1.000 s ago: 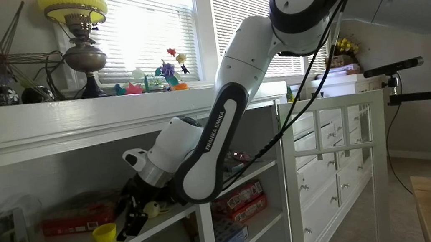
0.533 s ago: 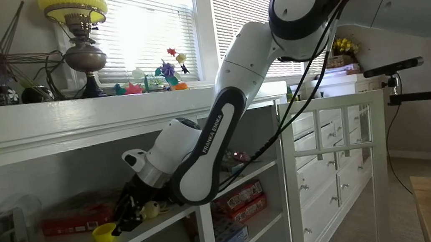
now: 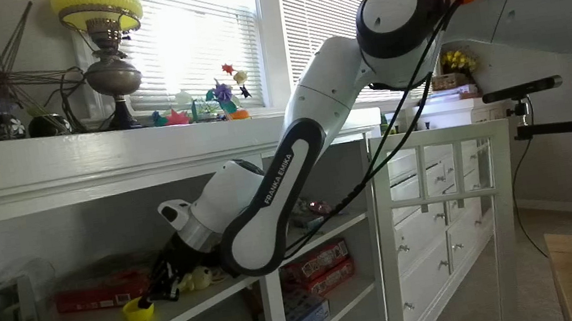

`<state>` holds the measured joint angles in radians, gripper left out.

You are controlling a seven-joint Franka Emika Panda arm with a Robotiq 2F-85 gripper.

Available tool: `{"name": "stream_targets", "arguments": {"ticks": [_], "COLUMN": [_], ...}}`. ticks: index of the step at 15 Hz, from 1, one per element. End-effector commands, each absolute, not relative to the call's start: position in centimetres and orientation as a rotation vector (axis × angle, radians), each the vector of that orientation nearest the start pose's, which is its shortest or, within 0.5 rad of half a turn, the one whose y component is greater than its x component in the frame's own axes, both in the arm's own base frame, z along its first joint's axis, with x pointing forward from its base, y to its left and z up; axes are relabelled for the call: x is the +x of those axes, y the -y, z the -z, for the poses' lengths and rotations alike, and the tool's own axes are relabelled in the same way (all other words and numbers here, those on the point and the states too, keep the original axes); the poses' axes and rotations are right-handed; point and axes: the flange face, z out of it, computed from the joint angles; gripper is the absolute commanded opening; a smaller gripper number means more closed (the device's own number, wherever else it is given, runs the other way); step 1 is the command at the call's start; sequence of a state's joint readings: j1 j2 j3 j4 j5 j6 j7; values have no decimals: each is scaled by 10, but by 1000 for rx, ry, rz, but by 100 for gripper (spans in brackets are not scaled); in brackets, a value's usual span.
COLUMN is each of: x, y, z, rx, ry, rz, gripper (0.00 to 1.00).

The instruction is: Remove the yellow bowl from the cabinet

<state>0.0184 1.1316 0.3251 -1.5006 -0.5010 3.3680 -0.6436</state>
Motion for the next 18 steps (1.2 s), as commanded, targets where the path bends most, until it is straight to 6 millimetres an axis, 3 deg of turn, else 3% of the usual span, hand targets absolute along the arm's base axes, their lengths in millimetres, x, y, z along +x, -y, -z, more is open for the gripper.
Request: {"name": "stream_targets", "arguments": {"ticks": [1,5,6,8,18], "x": [688,688,689,691,698], "y": [-234,-234,-233,-234,-241], "z": [-105,-101,-101,-104,-110], "rx": [-2308,-2287,-2292,-2278,-2241], "ry": [1658,1660,1674,1714,1761], "rz": [1298,1294,1287,1298,1304], "gripper": [0,0,26,32,100]}}
